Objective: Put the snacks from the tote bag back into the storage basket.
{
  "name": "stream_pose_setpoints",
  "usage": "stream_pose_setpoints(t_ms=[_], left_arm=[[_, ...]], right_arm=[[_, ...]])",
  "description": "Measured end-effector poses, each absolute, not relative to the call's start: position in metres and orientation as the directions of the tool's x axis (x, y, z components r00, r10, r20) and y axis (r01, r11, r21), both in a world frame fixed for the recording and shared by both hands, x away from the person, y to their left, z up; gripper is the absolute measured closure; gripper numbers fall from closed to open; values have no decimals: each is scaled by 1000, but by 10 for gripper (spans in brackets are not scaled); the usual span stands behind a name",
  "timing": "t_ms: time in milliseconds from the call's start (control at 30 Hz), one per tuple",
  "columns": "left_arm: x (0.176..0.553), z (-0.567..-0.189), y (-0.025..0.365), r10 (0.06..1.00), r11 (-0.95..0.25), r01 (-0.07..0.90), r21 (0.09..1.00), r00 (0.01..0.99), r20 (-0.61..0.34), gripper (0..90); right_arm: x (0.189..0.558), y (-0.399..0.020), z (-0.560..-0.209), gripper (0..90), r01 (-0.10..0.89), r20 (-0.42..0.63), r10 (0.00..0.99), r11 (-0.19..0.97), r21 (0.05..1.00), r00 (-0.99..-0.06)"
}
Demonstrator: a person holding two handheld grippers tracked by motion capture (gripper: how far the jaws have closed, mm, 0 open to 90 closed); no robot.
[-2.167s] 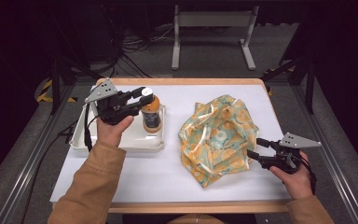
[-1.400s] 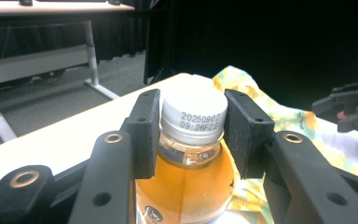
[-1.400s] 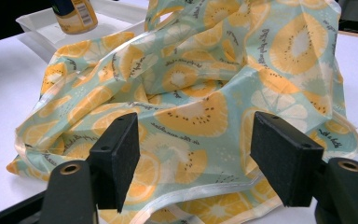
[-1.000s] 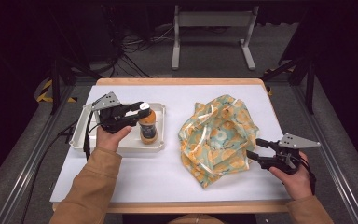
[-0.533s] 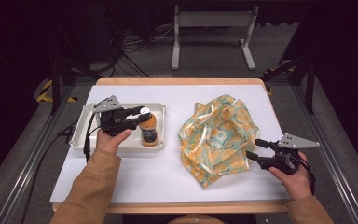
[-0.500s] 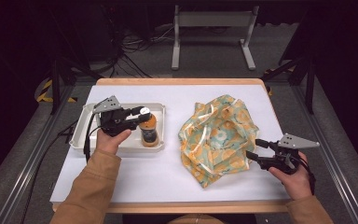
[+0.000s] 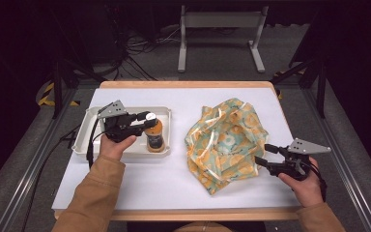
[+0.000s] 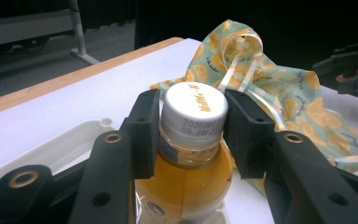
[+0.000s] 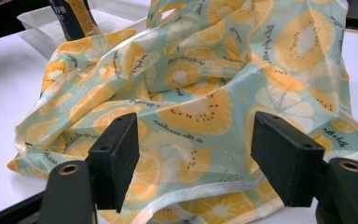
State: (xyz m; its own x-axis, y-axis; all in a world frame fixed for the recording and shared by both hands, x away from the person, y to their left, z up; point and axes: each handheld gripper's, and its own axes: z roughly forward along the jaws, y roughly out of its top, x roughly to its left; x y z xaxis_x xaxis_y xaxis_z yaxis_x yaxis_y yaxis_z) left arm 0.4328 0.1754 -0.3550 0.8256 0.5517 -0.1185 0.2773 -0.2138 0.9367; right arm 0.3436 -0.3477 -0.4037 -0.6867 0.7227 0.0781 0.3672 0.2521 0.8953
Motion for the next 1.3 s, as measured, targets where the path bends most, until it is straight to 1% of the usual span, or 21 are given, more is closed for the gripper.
stream_pose_setpoints(t_ms=[200, 300, 367, 433, 533, 567, 633, 667, 867, 1000, 1167, 1300], left_arm=[[430, -355, 174, 554, -226, 267, 937, 826, -102, 580], [429, -355, 175, 556, -222, 278, 935, 824, -113, 579], [429, -354, 176, 550, -208, 287, 935, 825, -131, 558], [429, -353, 177, 549, -197, 282, 939, 825, -133, 508], [428, -350, 177, 567, -180, 302, 936, 810, -152, 341], [428, -349, 178, 575, -169, 300, 939, 804, -153, 341], [426, -347, 179, 591, -156, 300, 941, 792, -155, 278], [425, -346, 181, 597, -151, 300, 942, 787, -155, 266], [412, -333, 191, 628, -139, 272, 952, 768, -128, 222], [398, -325, 197, 641, -142, 245, 959, 761, -99, 221], [383, -321, 206, 641, -161, 239, 958, 763, -83, 221], [374, -324, 217, 660, -163, 267, 950, 745, -96, 226]], right_arm=[[344, -347, -404, 326, 368, 78, 723, 252, 895, -686], [344, -347, -404, 325, 369, 78, 722, 254, 894, -687], [344, -347, -404, 324, 370, 80, 723, 253, 894, -687], [344, -347, -404, 324, 370, 79, 723, 253, 894, -687], [345, -347, -404, 324, 369, 80, 721, 254, 894, -689], [345, -347, -404, 324, 369, 80, 721, 254, 894, -689], [346, -345, -403, 324, 365, 80, 717, 253, 896, -692], [347, -345, -403, 324, 364, 79, 716, 254, 896, -693], [352, -340, -402, 322, 355, 79, 704, 255, 900, -706], [355, -337, -401, 319, 349, 81, 695, 253, 902, -714], [357, -334, -401, 311, 348, 85, 687, 254, 902, -721], [357, -334, -401, 306, 350, 88, 690, 249, 903, -718]])
